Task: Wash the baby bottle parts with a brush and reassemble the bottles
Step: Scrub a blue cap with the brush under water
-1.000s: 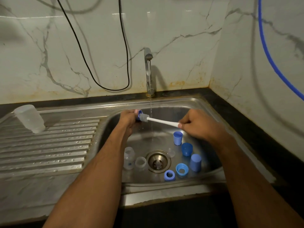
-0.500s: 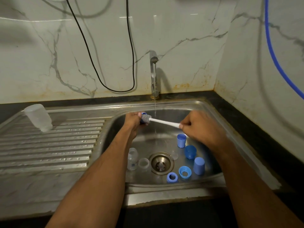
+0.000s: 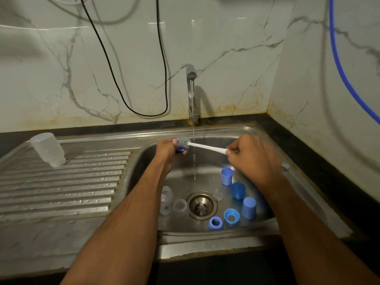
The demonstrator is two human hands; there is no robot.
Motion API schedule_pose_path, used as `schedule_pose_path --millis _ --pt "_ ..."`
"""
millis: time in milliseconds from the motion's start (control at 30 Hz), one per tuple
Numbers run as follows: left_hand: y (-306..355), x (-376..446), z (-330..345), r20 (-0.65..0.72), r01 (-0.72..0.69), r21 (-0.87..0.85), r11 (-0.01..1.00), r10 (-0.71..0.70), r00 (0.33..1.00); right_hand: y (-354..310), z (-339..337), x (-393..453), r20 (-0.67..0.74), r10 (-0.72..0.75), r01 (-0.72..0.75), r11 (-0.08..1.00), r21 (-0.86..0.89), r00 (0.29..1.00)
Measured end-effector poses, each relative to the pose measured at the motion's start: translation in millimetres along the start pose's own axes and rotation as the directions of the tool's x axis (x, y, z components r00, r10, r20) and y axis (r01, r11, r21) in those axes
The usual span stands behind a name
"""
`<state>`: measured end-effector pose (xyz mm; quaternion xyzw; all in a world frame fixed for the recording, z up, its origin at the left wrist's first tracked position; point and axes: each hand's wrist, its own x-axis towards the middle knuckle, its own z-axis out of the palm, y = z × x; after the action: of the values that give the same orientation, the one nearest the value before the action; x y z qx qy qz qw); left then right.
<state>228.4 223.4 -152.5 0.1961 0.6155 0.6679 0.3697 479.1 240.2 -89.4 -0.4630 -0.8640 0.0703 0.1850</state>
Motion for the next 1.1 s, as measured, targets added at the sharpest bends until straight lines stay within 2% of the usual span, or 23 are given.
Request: schedule_pose_path --millis 100,167,300,367,467,567,700,800,867,967,1100 --pt "-1 -2 3 0.013 -0.005 0.008 1.0 0.005 1.0 -5 7 3 0.004 0.144 -0.144 0.989 -0.024 0.99" --pt "-1 -1 3 -0.001 -0.029 0.016 0.999 0.029 1.0 -5 11 6 0.049 0.178 -0.177 0.984 -0.018 0.983" --pt "-1 1 -2 -0.031 -0.045 0.019 0.999 0.046 0.998 -3 -2 2 0.124 0.062 -0.064 0.998 0.008 0.99" --pt "-2 1 -2 -0.024 -0.034 0.017 0.999 0.035 0.999 -3 -3 -1 0.046 0.011 -0.01 1.0 -0.007 0.999" --pt "-3 -2 2 0.003 -0.02 0.014 1.0 0.02 1.0 -4 9 0 -0.028 0.104 -0.104 0.994 -0.021 0.994" --pt "-4 -2 3 0.012 -0.039 0.04 0.998 0.038 0.999 -5 12 7 0.092 0.206 -0.203 0.978 -0.044 0.974" --pt "-3 -1 2 -0.021 -0.056 0.038 0.998 0.057 0.998 -1 3 9 0.182 0.129 -0.124 0.991 -0.04 0.975" --pt "-4 -1 1 -0.007 -0.058 0.047 0.997 0.058 0.998 -1 2 3 0.043 0.052 -0.052 0.999 0.016 0.998" --pt "-5 0 1 0.005 -0.052 0.039 0.998 0.051 0.999 -3 5 -1 -0.005 0.074 -0.074 0.997 0.005 0.997" --pt "-5 -1 2 0.014 -0.057 0.034 0.998 0.057 0.998 -9 11 -2 -0.007 0.144 -0.144 0.989 -0.03 0.99" --pt "-1 1 0 -0.028 -0.058 0.01 0.998 0.058 0.998 -6 8 2 0.098 0.144 -0.146 0.989 0.016 0.985"
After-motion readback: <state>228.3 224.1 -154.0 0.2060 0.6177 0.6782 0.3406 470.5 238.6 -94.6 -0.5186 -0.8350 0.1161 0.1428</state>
